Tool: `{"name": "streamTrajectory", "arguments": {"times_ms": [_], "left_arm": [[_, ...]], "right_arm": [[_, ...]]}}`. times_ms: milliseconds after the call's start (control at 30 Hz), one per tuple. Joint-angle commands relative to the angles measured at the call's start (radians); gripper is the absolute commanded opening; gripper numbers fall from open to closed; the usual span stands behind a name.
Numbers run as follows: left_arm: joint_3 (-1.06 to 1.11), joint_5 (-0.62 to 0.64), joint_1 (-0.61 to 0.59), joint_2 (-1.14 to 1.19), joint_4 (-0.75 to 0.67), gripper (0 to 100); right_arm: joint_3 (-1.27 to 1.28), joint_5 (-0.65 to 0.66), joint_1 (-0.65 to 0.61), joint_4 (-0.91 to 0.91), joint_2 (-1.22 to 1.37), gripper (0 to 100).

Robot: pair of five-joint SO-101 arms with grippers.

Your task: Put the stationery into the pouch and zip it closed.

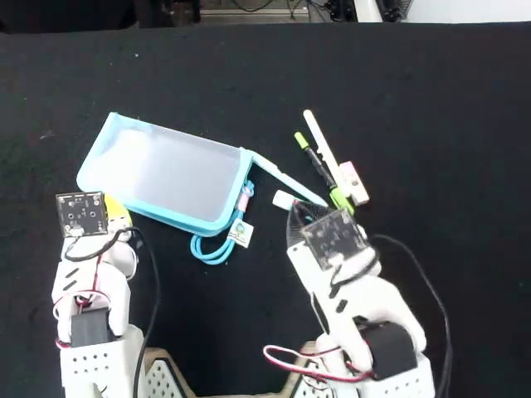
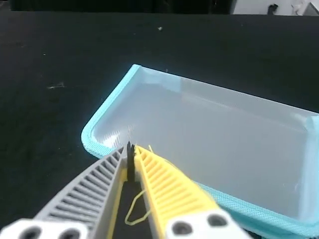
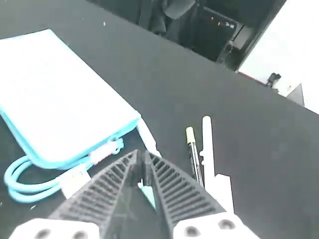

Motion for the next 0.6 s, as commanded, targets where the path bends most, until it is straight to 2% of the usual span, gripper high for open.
{"name": "streamTrajectory", "arguments": {"times_ms": [0,133,400,500,567], "left_arm": [[0.022,0.008,0.028,-0.008,0.002,3],[0.022,0.008,0.027,-0.008,0.003,3],[0.022,0.008,0.022,-0.006,0.003,3],[0.022,0.008,0.022,-0.008,0.003,3],[0.022,0.008,0.024,-0.008,0.002,3]], "right_arm": [[-0.168,-0.068,-0.051,-0.014,0.289,1.6],[-0.248,-0.172,-0.132,-0.092,0.622,1.6],[-0.269,-0.284,-0.173,-0.48,1.135,1.6],[-0.331,-0.35,-0.189,-0.5,1.273,1.7],[-0.383,-0.382,-0.207,-0.5,1.354,5.3]]}}
